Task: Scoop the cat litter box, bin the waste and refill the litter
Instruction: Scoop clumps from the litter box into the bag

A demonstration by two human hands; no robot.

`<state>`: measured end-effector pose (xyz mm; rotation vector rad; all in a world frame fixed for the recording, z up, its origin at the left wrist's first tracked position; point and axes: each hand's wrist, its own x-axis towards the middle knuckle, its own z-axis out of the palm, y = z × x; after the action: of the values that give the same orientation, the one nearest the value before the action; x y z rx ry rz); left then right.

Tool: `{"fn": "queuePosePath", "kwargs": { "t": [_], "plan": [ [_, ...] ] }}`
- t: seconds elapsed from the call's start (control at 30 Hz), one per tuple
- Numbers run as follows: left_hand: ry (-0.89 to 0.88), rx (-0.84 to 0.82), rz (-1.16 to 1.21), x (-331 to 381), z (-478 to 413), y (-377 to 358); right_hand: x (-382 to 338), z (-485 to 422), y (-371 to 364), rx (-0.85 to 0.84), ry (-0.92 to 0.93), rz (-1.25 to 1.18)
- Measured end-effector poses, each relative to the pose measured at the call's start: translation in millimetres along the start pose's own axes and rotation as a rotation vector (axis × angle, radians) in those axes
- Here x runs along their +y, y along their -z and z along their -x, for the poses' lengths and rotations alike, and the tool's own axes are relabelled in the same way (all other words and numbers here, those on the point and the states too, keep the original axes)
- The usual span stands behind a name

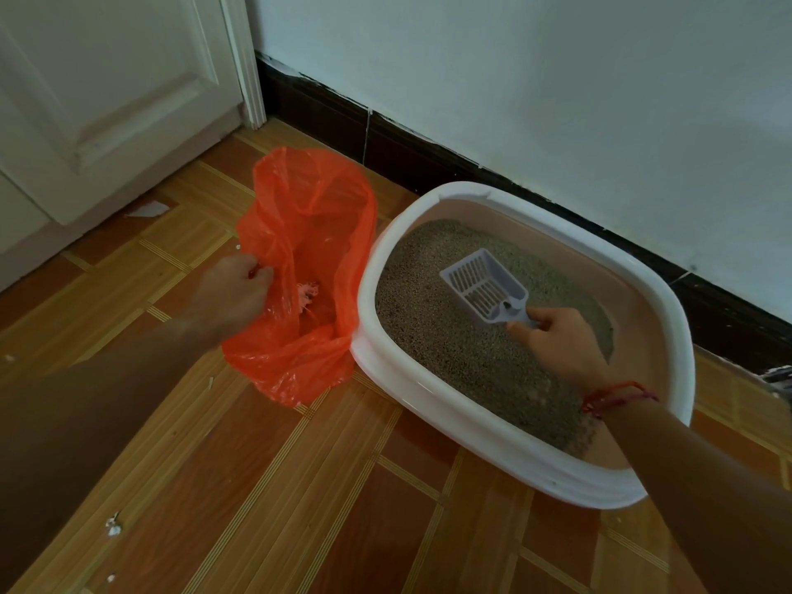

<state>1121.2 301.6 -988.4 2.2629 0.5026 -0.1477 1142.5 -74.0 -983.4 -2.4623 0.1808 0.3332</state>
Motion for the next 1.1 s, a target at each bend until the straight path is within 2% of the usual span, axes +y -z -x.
{"fn": "queuePosePath", "kwargs": {
  "t": [0.27,0.5,0.67,0.93,1.1],
  "plan": [
    [-0.006,-0.009,0.013,4,2,-1,-9,0,-1,-0.005,0.037,0.013],
    [0.017,0.001,0.029,0,-1,3,-43,-5,-4,0.007,0.196,0.027],
    [0.047,-0.002,0.080,0,-2,8,-93,-9,-12,0.016,0.422,0.161],
    [0.100,0.047,0.142,-3,-1,17,-159,-22,-44,0.153,0.600,0.444],
    [0.106,0.084,0.169,-9,-4,19,-183,-27,-60,0.192,0.694,0.493]
  ]
}}
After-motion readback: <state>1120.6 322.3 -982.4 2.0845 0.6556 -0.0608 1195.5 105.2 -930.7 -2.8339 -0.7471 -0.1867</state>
